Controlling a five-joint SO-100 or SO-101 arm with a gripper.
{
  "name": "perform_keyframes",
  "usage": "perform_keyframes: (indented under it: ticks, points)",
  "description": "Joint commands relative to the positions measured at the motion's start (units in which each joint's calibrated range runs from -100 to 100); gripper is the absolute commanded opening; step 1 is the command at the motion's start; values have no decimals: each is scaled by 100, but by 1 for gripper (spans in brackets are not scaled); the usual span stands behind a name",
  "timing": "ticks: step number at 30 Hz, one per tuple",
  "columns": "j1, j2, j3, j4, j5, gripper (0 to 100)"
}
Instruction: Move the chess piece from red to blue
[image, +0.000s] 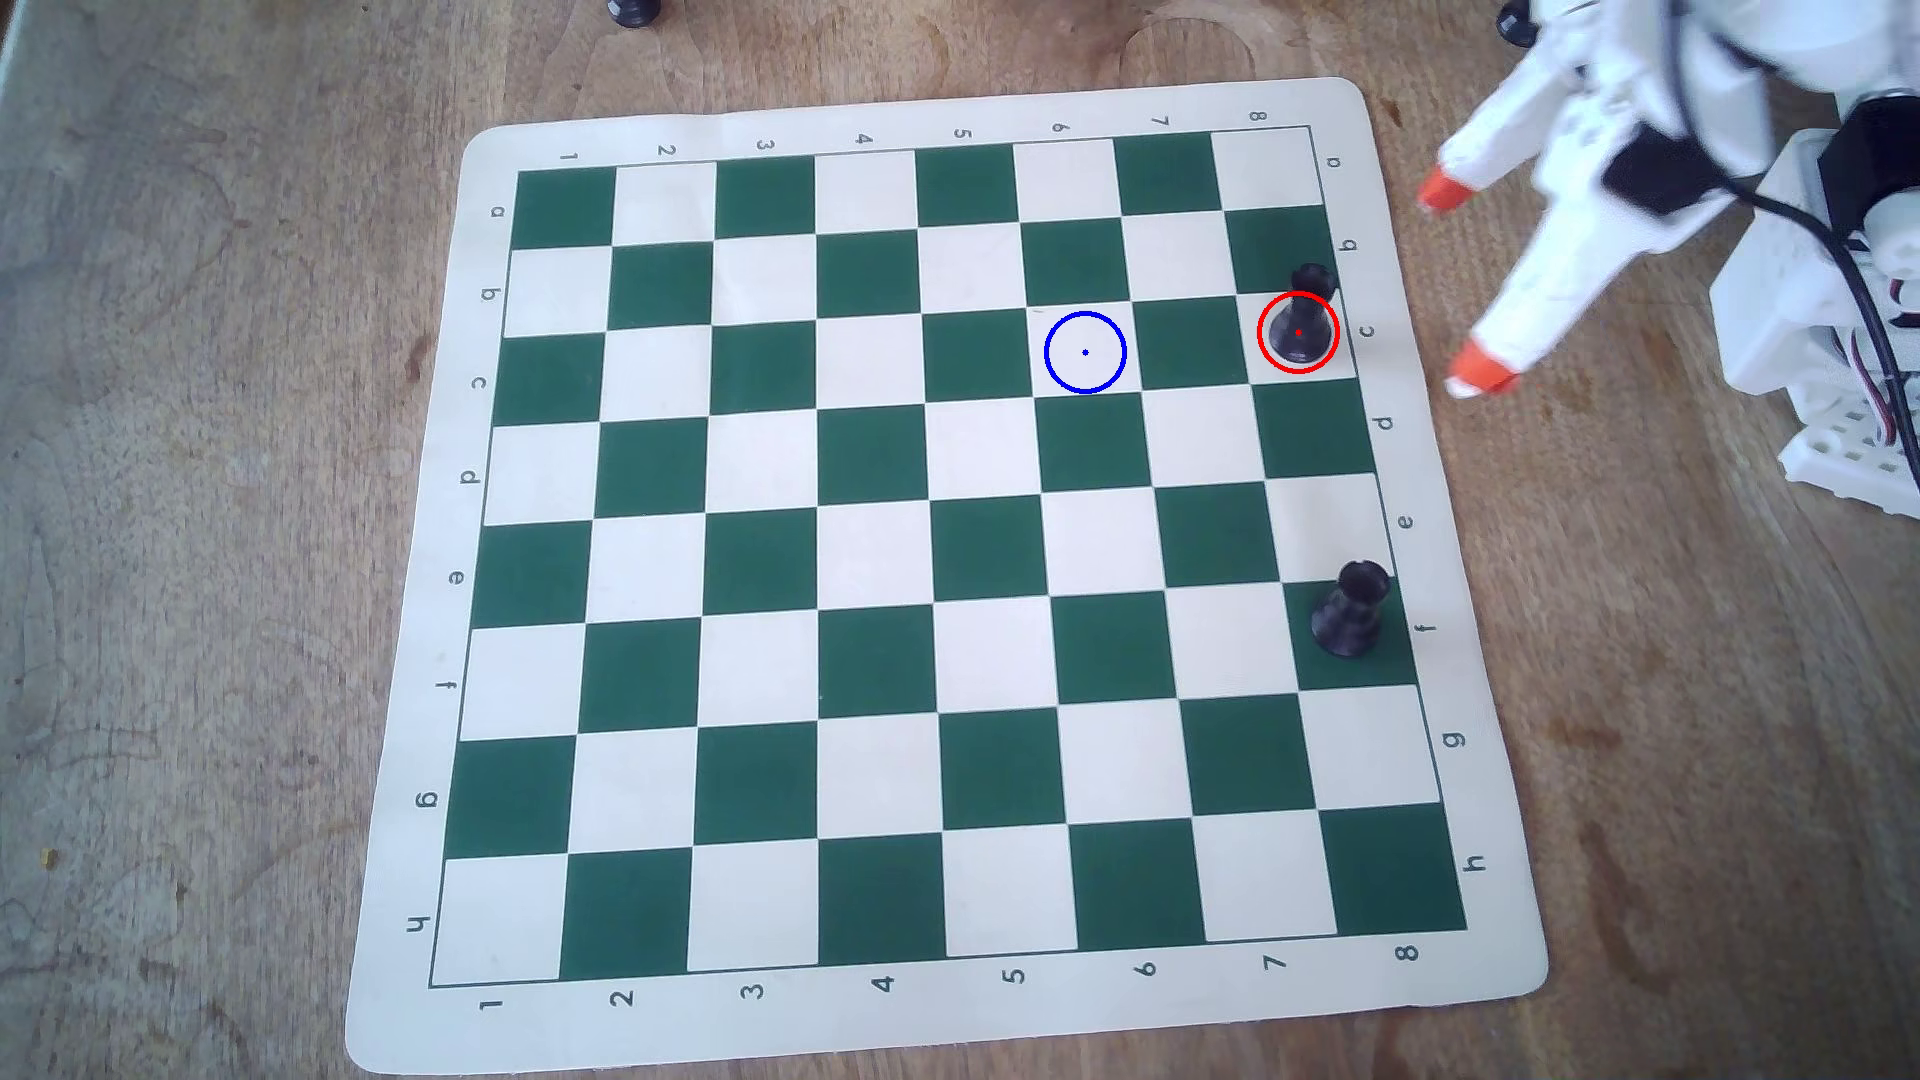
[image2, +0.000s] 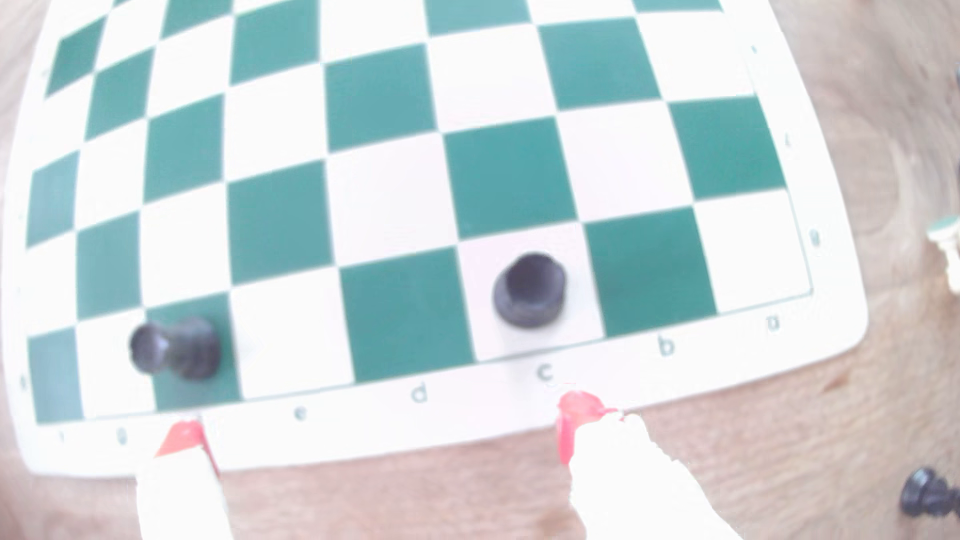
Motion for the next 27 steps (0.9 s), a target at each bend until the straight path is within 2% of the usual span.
perform_keyframes:
  ticks: [1, 6, 11, 23, 27]
  points:
    - [-51, -39, 462, -649, -44, 38]
    - [-215, -582, 652, -649, -161, 38]
    - [-105, -744, 1432, -1296, -98, 39]
    - [121, -642, 1404, -1419, 117, 40]
    - [215, -345, 1386, -1804, 156, 39]
